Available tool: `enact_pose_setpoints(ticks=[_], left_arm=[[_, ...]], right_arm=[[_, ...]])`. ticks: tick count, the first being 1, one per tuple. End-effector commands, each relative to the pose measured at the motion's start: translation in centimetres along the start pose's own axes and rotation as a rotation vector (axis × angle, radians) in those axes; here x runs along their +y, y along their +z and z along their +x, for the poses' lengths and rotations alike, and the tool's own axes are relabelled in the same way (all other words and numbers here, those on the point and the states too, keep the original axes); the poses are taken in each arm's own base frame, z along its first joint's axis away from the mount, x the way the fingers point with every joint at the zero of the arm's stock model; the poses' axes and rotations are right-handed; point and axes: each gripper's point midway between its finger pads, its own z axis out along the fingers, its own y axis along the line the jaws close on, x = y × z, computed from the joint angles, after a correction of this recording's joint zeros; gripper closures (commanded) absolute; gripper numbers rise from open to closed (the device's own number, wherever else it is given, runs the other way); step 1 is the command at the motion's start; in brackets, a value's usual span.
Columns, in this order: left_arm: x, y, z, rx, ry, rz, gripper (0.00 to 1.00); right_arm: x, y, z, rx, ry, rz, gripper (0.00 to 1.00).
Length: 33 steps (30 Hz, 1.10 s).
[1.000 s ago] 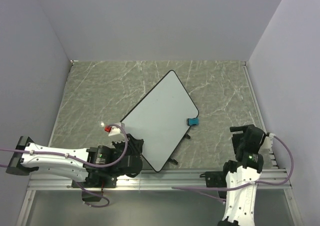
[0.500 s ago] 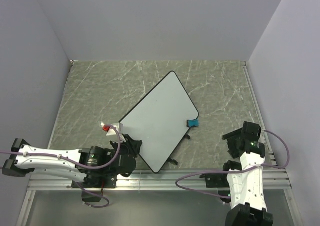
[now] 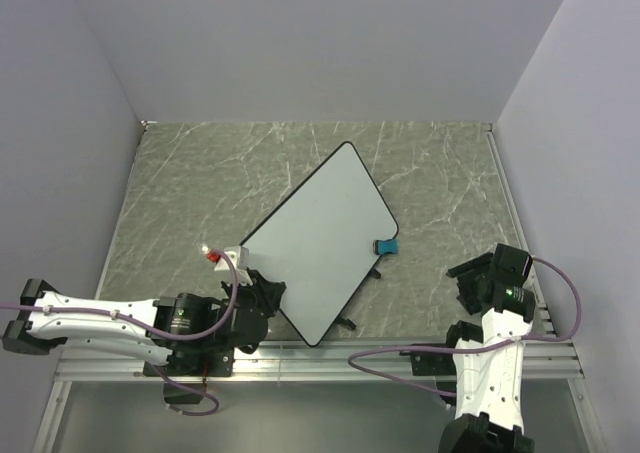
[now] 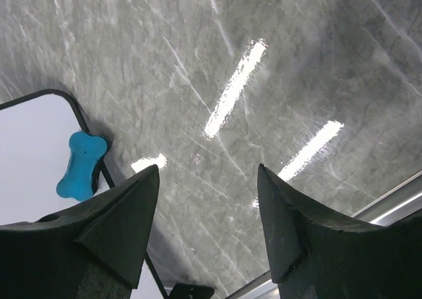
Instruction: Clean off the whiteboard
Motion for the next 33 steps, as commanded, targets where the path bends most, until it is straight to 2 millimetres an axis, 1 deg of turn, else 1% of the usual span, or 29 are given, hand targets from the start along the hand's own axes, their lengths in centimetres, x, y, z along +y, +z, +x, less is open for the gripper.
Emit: enact_pose_setpoints(ticks=[1,4,5,6,7,8,9,10,11,13,14,15,16,18,19,20,21,22,23,24,25,26,27,28,29,30,31,32,33], left_arm=[[2.2,-0.2,1.1,0.050,0.177,-0.028,1.00],[2.2,-0.3,1.1,0.058,0.167,-0.015,1.00],[2.0,-0.4,1.1,0.063,0.166,-0.006,1.00],[1.7,-0.4,1.1,0.061,0.169,0.004,1.00],[1.8,-0.4,1.3,0.068,0.183,0.009,1.00],[1.7,-0.4,1.4,0.073,0.189,0.014,1.00],[1.6,-0.3,1.5,0.076,0.191,0.019,1.00],[1.4,-0.3,1.6,0.075,0.189,0.026,1.00],[1.4,-0.2,1.7,0.076,0.195,0.025,1.00],[1.5,-0.2,1.6,0.072,0.199,0.018,1.00],[1.5,-0.2,1.7,0.076,0.189,0.019,1.00],[1.6,-0.2,1.6,0.074,0.187,0.018,1.00],[1.6,-0.3,1.5,0.071,0.180,0.019,1.00],[1.7,-0.4,1.6,0.077,0.174,0.022,1.00],[1.8,-0.4,1.6,0.081,0.170,0.024,1.00],[1.7,-0.4,1.7,0.084,0.161,0.026,1.00],[1.8,-0.4,1.9,0.091,0.165,0.027,1.00],[1.8,-0.4,2.0,0.094,0.168,0.028,1.00],[1.6,-0.4,2.1,0.095,0.177,0.034,1.00],[1.4,-0.4,2.1,0.097,0.184,0.038,1.00],[1.4,-0.2,2.2,0.096,0.200,0.029,1.00],[1.4,-0.2,2.2,0.096,0.214,0.021,1.00],[1.3,-0.1,2.3,0.098,0.225,0.012,1.00],[1.2,-0.1,2.3,0.096,0.232,0.008,1.00],[1.0,0.0,2.3,0.095,0.235,0.012,1.00],[1.1,0.1,2.4,0.093,0.242,0.010,1.00],[0.9,0.1,2.4,0.091,0.241,0.015,1.00],[0.9,0.2,2.2,0.081,0.249,0.016,1.00],[0.9,0.3,2.2,0.076,0.251,0.015,1.00]], right_arm=[[1.6,-0.5,-0.7,-0.016,-0.029,-0.072,0.32],[1.4,-0.4,-0.5,-0.002,-0.033,-0.065,0.32],[2.2,-0.4,0.7,0.055,-0.021,-0.121,0.32],[3.3,-0.6,1.2,0.088,0.005,-0.183,0.32],[5.2,-1.6,3.7,0.216,0.067,-0.321,0.31],[6.3,-2.2,4.7,0.269,0.093,-0.412,0.30],[8.3,-3.1,4.5,0.259,0.094,-0.549,0.29],[9.6,-5.0,5.1,0.277,0.132,-0.659,0.27],[9.5,-5.2,5.9,0.304,0.125,-0.699,0.21],[7.8,-4.6,7.8,0.353,0.101,-0.681,0.15],[5.9,-2.7,9.4,0.410,0.107,-0.627,0.14],[4.8,-2.5,11.1,0.497,0.090,-0.615,0.15],[4.2,-2.1,11.6,0.499,0.028,-0.616,0.21],[6.7,-5.3,8.6,0.303,-0.116,-0.703,0.20],[9.6,-9.7,6.3,0.173,-0.191,-0.825,0.19],[11.5,-12.2,4.6,0.066,-0.242,-0.894,0.18],[12.4,-13.2,2.3,-0.061,-0.273,-0.870,0.18],[13.4,-13.4,0.8,-0.081,-0.284,-0.822,0.18],[14.8,-16.9,-0.8,-0.156,-0.334,-0.830,0.19],[15.4,-17.8,-2.1,-0.229,-0.427,-0.800,0.20],[17.1,-20.9,-5.5,-0.376,-0.465,-0.746,0.21],[17.0,-21.6,-6.1,-0.404,-0.521,-0.684,0.20],[17.2,-22.4,-7.7,-0.485,-0.599,-0.623,0.20],[18.4,-23.8,-10.0,-0.554,-0.636,-0.565,0.21],[18.7,-23.6,-9.6,-0.526,-0.696,-0.542,0.21],[19.0,-23.4,-9.9,-0.530,-0.726,-0.516,0.21],[19.5,-21.9,-9.6,-0.484,-0.751,-0.493,0.21],[19.7,-20.7,-8.9,-0.438,-0.766,-0.485,0.21],[20.2,-19.5,-6.8,-0.356,-0.792,-0.513,0.21]])
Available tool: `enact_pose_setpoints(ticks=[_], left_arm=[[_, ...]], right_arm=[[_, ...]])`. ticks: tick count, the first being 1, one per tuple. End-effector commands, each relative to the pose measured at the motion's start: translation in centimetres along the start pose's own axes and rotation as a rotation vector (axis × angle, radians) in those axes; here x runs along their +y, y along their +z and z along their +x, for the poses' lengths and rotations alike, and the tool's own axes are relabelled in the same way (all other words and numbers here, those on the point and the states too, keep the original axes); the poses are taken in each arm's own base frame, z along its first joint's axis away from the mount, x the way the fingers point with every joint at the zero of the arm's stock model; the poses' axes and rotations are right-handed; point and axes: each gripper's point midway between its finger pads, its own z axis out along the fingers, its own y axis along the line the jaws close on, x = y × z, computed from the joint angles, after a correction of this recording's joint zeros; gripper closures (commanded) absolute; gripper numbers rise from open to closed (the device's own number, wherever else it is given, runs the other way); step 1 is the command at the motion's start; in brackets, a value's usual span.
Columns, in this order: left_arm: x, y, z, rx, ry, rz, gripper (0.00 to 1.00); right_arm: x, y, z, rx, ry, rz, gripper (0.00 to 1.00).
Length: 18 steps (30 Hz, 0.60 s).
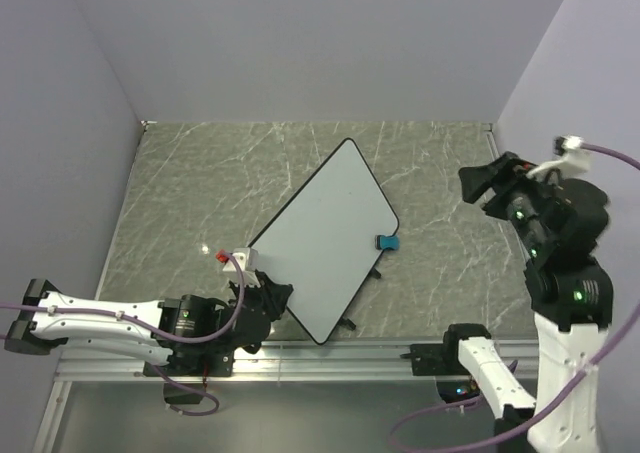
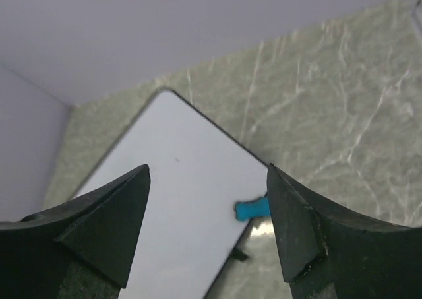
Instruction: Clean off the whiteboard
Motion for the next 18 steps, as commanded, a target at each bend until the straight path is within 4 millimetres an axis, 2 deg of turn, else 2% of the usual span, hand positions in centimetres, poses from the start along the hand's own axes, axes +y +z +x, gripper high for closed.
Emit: enact_pose_setpoints(ticks=[1,2,3,4,5,6,7,9,11,13,17,18], left_arm=[[2.2,-0.1,1.2,0.056,0.219,-0.047,1.00],[2.2,-0.1,1.0,0.050,0.219,-0.053,1.00],[2.3,-0.1,1.0,0.049,0.225,-0.059,1.00],[2.5,-0.1,1.1,0.052,0.225,-0.068,1.00],[2.5,-0.1,1.0,0.051,0.226,-0.072,1.00],[2.5,-0.1,1.1,0.052,0.224,-0.073,1.00],[2.4,-0.1,1.0,0.051,0.222,-0.069,1.00],[2.5,-0.1,0.9,0.043,0.218,-0.071,1.00],[2.7,-0.1,0.8,0.038,0.211,-0.076,1.00],[2.9,-0.1,0.8,0.037,0.210,-0.086,1.00],[3.2,-0.2,0.5,0.026,0.198,-0.105,1.00],[3.4,-0.2,0.4,0.024,0.194,-0.109,1.00]], right_arm=[[-4.2,3.9,9.0,0.332,-0.105,0.159,0.23],[-4.8,4.6,10.2,0.341,-0.110,0.215,0.23],[-4.2,5.3,12.3,0.390,-0.144,0.212,0.23],[-2.5,5.4,15.8,0.476,-0.215,0.156,0.23],[-2.1,5.6,17.6,0.516,-0.264,0.163,0.23],[-1.8,6.5,20.5,0.607,-0.305,0.188,0.23],[-0.2,6.2,22.4,0.658,-0.369,0.157,0.23],[-0.2,7.0,25.5,0.745,-0.421,0.214,0.22],[0.9,7.4,27.5,0.796,-0.406,0.191,0.22],[1.0,8.1,29.3,0.834,-0.390,0.191,0.21],[0.3,8.1,32.0,0.922,-0.388,0.196,0.21],[-0.1,7.8,33.2,0.963,-0.392,0.196,0.21]])
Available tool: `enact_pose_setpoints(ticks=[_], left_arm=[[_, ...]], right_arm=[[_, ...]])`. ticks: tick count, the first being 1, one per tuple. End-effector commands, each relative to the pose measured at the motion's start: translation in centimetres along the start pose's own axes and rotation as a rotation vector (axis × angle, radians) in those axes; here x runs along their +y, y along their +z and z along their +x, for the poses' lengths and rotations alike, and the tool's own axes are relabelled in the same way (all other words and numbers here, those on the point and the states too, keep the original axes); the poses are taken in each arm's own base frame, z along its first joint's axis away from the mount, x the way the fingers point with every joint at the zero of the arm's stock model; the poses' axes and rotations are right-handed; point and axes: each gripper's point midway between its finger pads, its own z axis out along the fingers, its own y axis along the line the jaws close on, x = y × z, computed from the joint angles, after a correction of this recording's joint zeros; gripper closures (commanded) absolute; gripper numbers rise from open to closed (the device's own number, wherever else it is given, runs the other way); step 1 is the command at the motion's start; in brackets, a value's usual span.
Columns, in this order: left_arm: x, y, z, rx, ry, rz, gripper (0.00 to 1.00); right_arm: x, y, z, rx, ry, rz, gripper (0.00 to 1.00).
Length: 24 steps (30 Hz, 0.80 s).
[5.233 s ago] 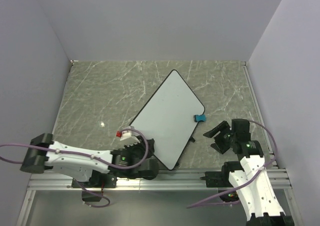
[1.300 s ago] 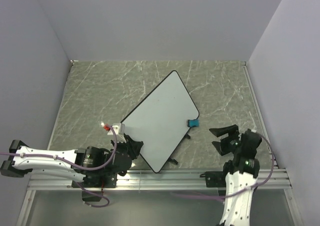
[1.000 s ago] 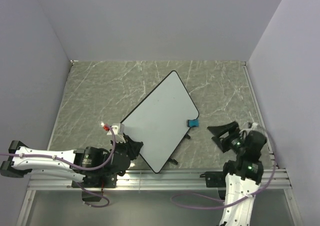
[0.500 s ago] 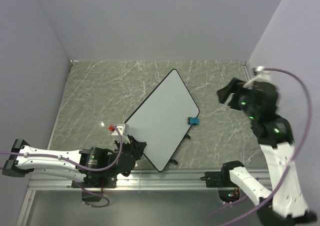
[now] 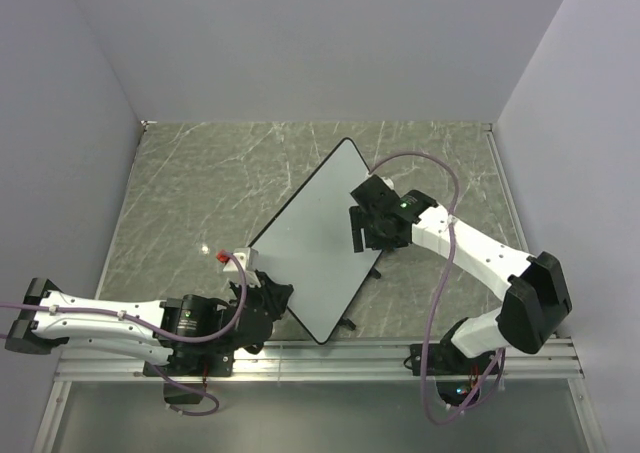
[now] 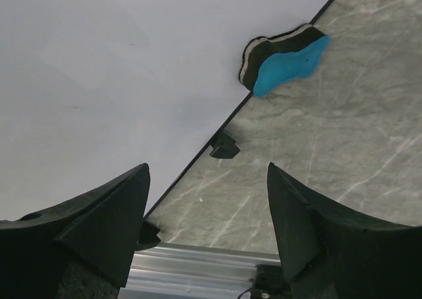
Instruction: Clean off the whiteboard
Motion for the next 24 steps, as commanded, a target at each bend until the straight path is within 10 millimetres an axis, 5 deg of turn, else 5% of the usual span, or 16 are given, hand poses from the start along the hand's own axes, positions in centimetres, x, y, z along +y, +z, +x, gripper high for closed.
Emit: enact_pose_setpoints(ticks=[1,5,12,24], left_arm=[[3.4,-0.3,0.3,0.020,0.183,-0.100,1.00],[3.8,-0.4,0.2,0.018,0.171,-0.108,1.00],[3.9,-0.4,0.1,0.017,0.184,-0.128,1.00],[3.9,-0.3,0.8,0.046,0.208,-0.145,1.00]], right_arm=[[0.6,1.5,0.9,0.036,0.024,-0.024,0.21],[1.9,3.0,2.9,0.099,0.074,-0.087,0.22],[1.2,4.3,6.7,0.144,0.190,-0.107,0.24],[-0.1,7.5,5.2,0.070,0.183,0.004,0.27]])
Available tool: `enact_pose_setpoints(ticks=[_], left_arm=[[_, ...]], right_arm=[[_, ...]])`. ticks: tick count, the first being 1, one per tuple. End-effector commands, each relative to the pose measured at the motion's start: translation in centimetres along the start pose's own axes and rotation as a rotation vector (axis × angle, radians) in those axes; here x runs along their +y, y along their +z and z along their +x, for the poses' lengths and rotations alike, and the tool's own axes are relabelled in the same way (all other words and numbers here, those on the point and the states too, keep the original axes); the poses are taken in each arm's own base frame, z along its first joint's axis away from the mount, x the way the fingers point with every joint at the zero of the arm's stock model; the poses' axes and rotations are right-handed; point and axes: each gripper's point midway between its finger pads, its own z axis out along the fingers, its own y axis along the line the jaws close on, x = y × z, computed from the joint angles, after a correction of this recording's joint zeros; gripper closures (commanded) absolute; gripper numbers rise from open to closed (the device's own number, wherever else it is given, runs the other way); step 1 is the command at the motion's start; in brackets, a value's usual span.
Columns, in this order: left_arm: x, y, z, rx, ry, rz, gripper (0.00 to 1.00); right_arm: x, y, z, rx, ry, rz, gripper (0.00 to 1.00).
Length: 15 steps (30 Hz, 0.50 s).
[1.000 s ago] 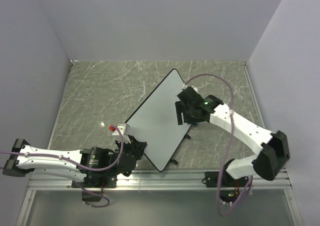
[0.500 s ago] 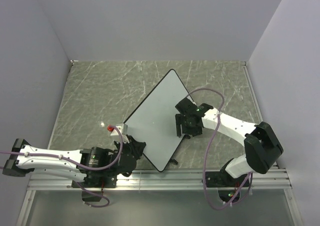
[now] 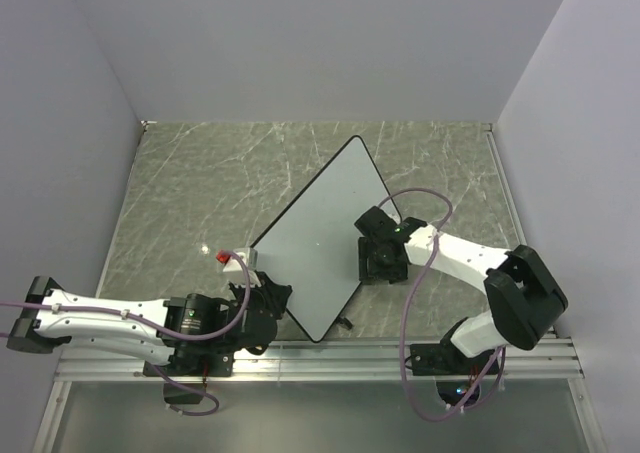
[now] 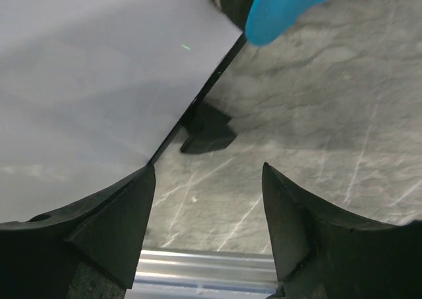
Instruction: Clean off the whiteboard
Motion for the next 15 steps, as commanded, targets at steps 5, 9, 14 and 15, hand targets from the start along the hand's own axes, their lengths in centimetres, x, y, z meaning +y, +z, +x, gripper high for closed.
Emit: enact_pose_setpoints(ticks=[5,9,14,15], left_arm=[[3.1,-0.1,0.7,0.037,0.253,-0.096,1.00],[3.3,-0.1,1.0,0.050,0.248,-0.099,1.00],[3.4,-0.1,1.3,0.065,0.247,-0.097,1.00],[3.4,-0.1,1.4,0.069,0.249,-0.097,1.00]], right_arm=[[0.6,2.6,-4.9,-0.174,0.089,0.024,0.35],[1.7,3.7,-5.4,-0.181,0.111,-0.011,0.39],[2.7,4.5,-6.0,-0.198,0.110,-0.049,0.49],[2.9,4.5,-6.3,-0.207,0.107,-0.058,0.51]])
